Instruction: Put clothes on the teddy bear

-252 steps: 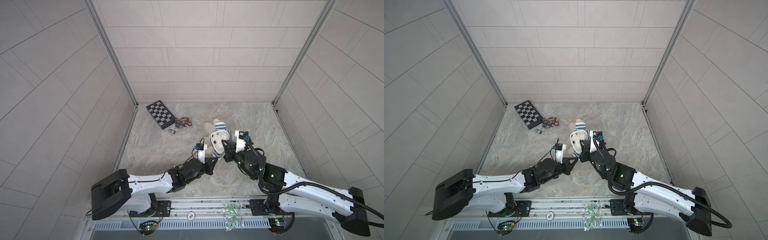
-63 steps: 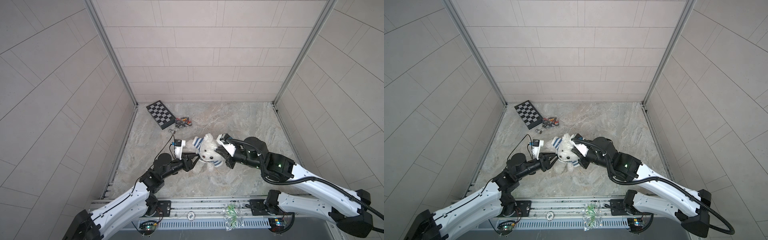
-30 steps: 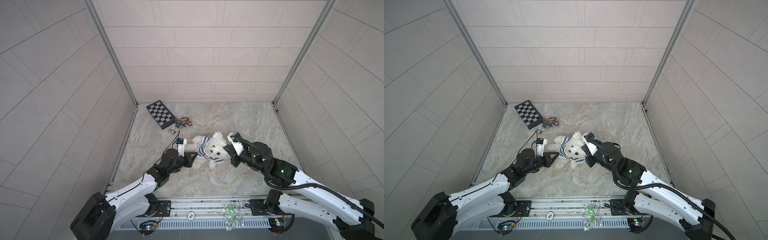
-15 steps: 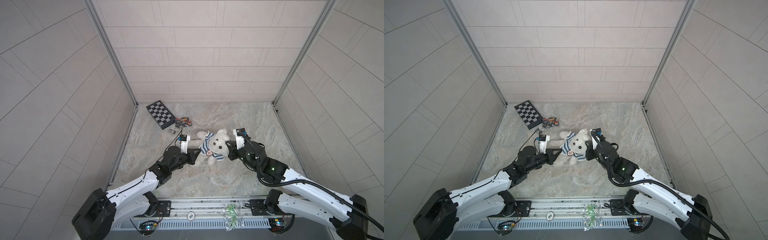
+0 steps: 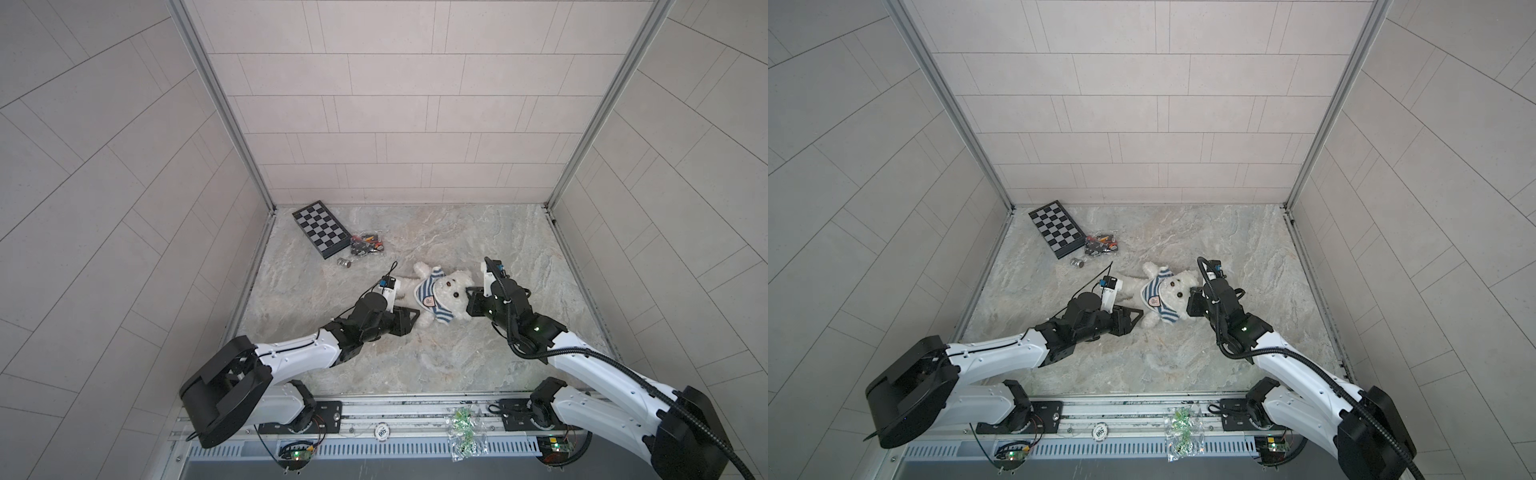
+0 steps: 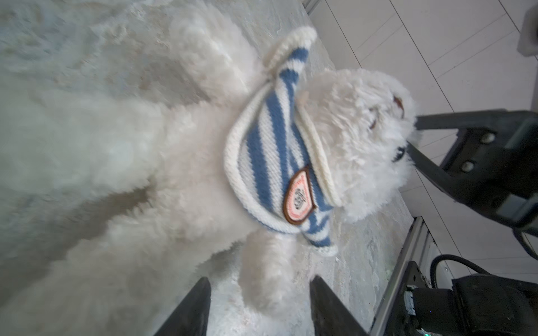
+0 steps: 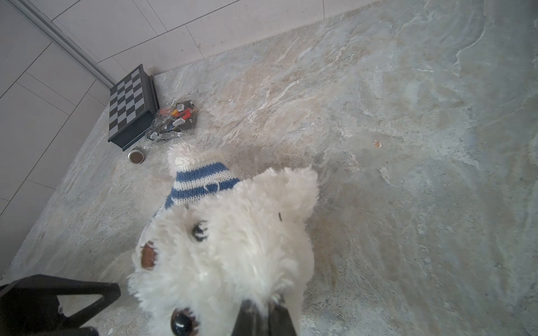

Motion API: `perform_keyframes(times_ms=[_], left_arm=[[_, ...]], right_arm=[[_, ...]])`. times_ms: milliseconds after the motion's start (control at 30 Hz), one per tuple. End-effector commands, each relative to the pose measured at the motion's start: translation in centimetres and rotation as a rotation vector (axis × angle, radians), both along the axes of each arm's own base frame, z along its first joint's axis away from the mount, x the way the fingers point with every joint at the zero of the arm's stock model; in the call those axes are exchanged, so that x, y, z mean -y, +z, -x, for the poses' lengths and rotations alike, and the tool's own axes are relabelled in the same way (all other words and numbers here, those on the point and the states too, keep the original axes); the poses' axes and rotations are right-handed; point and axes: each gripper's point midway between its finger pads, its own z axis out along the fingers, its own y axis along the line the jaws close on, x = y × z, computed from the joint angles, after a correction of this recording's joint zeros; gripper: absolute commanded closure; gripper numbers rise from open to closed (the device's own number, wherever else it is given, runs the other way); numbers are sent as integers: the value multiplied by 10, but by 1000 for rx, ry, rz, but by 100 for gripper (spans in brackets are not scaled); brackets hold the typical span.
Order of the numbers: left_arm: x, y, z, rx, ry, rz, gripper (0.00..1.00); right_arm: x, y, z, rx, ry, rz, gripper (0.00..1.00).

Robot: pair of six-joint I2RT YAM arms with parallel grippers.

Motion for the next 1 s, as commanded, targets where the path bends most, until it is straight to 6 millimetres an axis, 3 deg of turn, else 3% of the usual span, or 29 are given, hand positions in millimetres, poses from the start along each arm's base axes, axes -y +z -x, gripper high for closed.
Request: perform_keyframes(times_ms=[0, 200, 333, 433, 500, 600, 733, 967], left_arm=[[7, -12, 6, 7, -9, -51, 41], [17, -31, -6, -13, 7, -93, 42], [28, -34, -11, -15, -6, -77, 43], [32, -31, -12, -12, -10, -55, 51], [33, -29, -12, -9, -11, -50, 62], [32, -29, -11, -12, -14, -50, 85], [27, -20, -9, 3, -9, -41, 99], [20, 12, -2, 56, -27, -8, 100]], right_arm=[[0, 0, -6, 6, -12, -46, 100], [0, -6, -8, -9, -8, -49, 100], [1, -10, -7, -15, -8, -47, 100], [2, -12, -6, -18, -9, -43, 98], [2, -14, -6, -20, -7, -37, 95], [3, -13, -5, -22, 1, -30, 86], [4, -8, -2, -20, 16, -20, 70], [4, 1, 18, -20, 63, -28, 33]])
